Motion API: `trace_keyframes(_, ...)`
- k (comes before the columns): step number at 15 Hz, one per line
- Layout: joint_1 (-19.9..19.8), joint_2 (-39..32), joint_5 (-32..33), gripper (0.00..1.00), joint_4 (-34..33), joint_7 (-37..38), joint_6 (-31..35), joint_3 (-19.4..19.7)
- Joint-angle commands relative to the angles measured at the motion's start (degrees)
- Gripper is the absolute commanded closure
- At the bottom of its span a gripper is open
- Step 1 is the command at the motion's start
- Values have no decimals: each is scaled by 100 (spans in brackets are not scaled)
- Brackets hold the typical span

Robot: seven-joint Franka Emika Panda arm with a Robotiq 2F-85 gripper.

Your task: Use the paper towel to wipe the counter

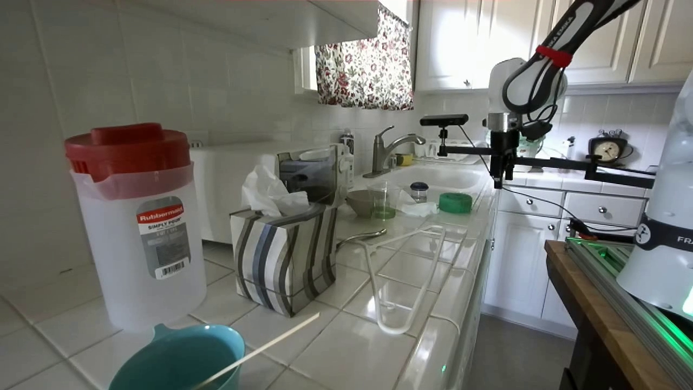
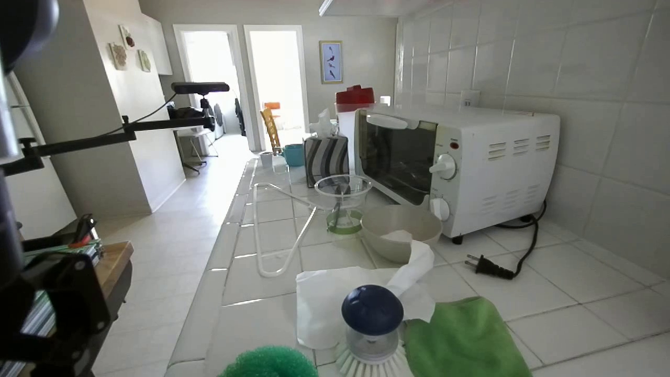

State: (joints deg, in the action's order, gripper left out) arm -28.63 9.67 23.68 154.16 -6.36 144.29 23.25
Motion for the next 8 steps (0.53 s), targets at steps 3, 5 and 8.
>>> trace_keyframes(3, -80, -144, 508, 0, -71, 586, 1167, -58)
trace_keyframes(5, -14, -282, 329, 0, -67, 568, 1730, -87)
trace_keyframes(8, 145, -568, -52, 0, -6, 412, 2493, -98)
